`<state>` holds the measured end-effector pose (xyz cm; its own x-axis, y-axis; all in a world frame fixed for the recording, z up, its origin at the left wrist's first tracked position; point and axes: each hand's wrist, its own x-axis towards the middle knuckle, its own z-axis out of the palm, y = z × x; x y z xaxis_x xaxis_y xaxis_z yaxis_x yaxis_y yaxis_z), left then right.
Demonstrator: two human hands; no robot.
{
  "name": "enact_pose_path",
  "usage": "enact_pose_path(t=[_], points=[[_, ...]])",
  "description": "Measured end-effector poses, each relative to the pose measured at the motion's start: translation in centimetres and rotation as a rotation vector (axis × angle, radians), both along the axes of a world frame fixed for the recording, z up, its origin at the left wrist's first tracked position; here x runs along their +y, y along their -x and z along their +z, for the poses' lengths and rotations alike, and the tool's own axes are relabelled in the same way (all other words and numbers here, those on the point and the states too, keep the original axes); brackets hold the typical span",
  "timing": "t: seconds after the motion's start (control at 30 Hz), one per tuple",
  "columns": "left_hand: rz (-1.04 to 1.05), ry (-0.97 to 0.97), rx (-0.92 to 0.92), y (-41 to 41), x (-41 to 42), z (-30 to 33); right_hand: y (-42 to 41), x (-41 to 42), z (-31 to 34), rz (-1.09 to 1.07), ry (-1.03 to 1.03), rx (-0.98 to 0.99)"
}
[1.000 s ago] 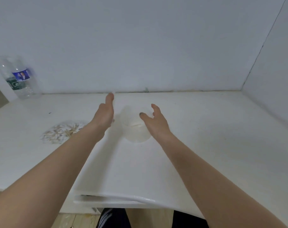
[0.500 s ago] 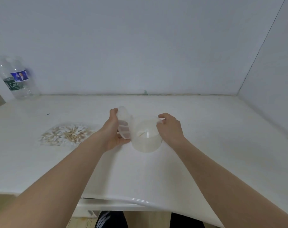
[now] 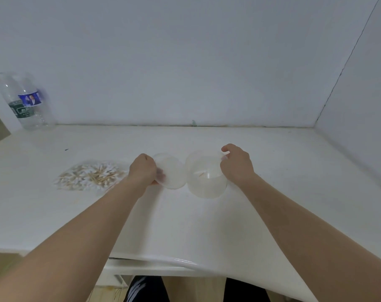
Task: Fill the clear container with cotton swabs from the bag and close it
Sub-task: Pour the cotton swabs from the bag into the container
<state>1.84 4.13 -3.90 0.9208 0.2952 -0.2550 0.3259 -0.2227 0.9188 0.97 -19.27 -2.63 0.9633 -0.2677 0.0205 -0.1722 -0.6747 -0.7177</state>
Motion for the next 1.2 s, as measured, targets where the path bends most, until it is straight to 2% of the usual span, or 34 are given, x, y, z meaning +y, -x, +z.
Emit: enact_pose_path(t=[0.1, 0.23, 0.33, 0.43, 0.5, 0.57, 0.67, 0.8, 0.87, 0.97, 1.07, 1.2], points=[[-0.096, -0.264, -0.027, -0.3, 0.8, -0.6, -0.1, 0.0, 1.0, 0.019, 0.14, 0.053], [-0.275, -0.706, 0.031, -0.1, 1.4, -0.4, 0.0, 0.9, 2.7, 0.099, 0.473, 0.066], [-0.39, -0.899, 0.03, 0.4, 2.0, 0.3, 0.3, 1.7, 3.8, 0.119, 0.698, 0.132], [-0.429, -1.058, -0.043, 0.6, 3.4, 1.1, 0.6, 3.0, 4.1, 0.125, 0.791, 0.046], [-0.42, -1.19, -0.105, 1.0, 4.7, 1.7, 0.9, 4.6, 4.1, 0.189, 0.776, -0.066], [-0.41, -1.312, -0.139, 1.5, 5.8, 2.0, 1.2, 6.5, 4.1, 0.251, 0.683, -0.179], [-0.435, -1.471, -0.05, 2.4, 7.4, 1.8, 1.8, 9.5, 3.7, 0.351, 0.46, -0.278], [-0.448, -1.62, -0.084, 3.0, 7.9, 1.1, 2.5, 12.6, 3.1, 0.437, 0.141, -0.146], [-0.443, -1.63, -0.118, 3.1, 7.7, 1.4, 2.7, 13.7, 2.7, 0.436, 0.047, -0.071], [-0.399, -1.538, -0.194, 3.1, 7.4, 2.6, 2.7, 14.7, 2.3, 0.425, -0.081, 0.012], [-0.409, -1.4, -0.268, 3.2, 6.7, 4.4, 2.5, 15.0, 2.6, 0.402, -0.322, 0.131], [-0.489, -1.047, -0.268, 3.7, 4.8, 6.4, 2.6, 14.9, 3.3, 0.358, -0.642, 0.231]])
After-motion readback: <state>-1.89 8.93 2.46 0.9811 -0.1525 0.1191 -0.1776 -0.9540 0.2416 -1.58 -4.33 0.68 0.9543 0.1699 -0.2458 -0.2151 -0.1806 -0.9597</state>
